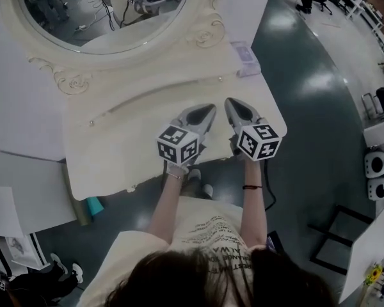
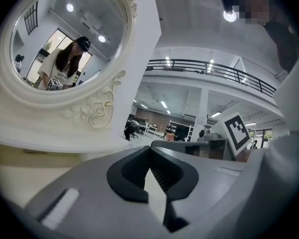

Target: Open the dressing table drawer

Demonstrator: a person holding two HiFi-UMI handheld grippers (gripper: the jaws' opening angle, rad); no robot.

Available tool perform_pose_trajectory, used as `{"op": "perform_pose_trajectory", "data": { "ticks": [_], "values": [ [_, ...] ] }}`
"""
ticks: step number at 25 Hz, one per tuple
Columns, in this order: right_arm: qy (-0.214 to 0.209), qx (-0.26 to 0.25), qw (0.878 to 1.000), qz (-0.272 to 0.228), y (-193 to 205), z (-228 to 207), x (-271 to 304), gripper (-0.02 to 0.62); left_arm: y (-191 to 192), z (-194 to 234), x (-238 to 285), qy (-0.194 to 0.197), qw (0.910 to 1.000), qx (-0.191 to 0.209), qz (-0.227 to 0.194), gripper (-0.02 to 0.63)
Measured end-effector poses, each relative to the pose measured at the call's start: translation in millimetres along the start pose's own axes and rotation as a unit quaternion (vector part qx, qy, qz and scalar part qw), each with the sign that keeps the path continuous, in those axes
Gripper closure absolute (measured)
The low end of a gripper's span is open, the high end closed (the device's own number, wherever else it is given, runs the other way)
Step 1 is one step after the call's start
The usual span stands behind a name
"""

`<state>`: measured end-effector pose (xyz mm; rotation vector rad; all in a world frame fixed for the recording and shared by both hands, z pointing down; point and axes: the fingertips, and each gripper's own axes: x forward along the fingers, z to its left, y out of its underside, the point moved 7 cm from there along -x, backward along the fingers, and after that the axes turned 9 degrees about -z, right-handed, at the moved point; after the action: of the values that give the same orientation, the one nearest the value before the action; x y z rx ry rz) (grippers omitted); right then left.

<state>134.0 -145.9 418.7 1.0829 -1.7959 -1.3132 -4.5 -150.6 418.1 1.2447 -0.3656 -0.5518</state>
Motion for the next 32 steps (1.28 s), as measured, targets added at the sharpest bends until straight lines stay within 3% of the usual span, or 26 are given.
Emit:
{"op": "perform_pose_trajectory", "data": {
  "ticks": [20, 32],
  "values": [
    [0.026, 0.004, 0.999, 0.036, 13, -26, 57, 0.592, 10, 60, 34, 0.028, 0.9986, -0.022, 0.039, 0.607],
    [0.018, 0.018, 0.998, 0.061, 19, -49, 83, 0.592, 26, 79, 46, -0.002, 0.9972, -0.045, 0.059, 0.607]
  ]
}}
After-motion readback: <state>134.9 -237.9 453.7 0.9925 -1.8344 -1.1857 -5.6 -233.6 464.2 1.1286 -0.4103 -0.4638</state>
